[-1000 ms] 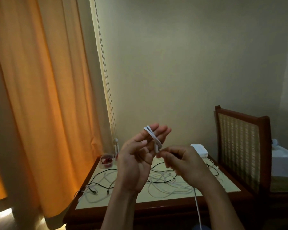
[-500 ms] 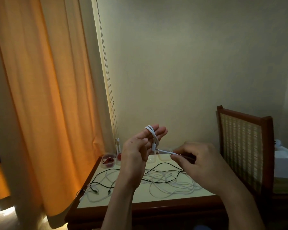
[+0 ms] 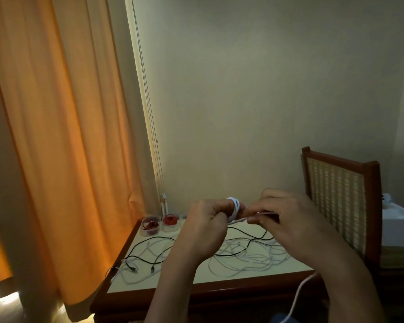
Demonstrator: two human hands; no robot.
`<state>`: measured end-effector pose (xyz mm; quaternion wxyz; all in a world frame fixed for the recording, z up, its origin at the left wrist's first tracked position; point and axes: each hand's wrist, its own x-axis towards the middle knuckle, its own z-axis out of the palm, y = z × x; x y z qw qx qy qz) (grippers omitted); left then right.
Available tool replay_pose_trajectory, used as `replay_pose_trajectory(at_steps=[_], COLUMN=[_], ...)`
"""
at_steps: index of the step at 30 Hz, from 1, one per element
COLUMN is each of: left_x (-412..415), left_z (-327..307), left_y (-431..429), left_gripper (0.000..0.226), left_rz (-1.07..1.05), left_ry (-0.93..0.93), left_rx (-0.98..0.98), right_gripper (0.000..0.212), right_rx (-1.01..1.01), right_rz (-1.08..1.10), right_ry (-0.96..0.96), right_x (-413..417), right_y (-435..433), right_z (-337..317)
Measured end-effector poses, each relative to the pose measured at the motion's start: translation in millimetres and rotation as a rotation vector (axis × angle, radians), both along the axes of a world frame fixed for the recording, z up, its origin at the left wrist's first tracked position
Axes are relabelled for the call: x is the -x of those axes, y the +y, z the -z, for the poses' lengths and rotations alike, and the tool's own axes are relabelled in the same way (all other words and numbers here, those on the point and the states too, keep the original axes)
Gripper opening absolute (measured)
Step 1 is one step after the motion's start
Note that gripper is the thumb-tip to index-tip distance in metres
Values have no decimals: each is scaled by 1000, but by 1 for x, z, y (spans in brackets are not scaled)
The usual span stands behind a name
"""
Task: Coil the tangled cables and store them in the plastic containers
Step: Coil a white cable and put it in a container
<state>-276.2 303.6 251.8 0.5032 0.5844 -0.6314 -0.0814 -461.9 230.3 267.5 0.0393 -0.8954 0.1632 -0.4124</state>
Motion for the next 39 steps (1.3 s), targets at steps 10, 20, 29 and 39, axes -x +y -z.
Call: replay_pose_trajectory(at_steps=[10,20,29,39], left_x=[-8,-21,-22,-20], left_z=[10,3,-6,2], left_y=[1,10,10,0], left_gripper=[39,50,65,68], left_rz=[170,598,664,411], left_ry=[169,653,1206,999], left_rx=[-273,94,474,487], right_gripper=[11,13,13,18], right_rx=[85,-291,-516,-443], right_rz=[-48,-196,-178,-112], right_ry=[-142,-337,-91,110], right_x=[5,-50,-53,-28], right_y=[-16,-69,-38,-21], right_z=[-51,-13,19,8])
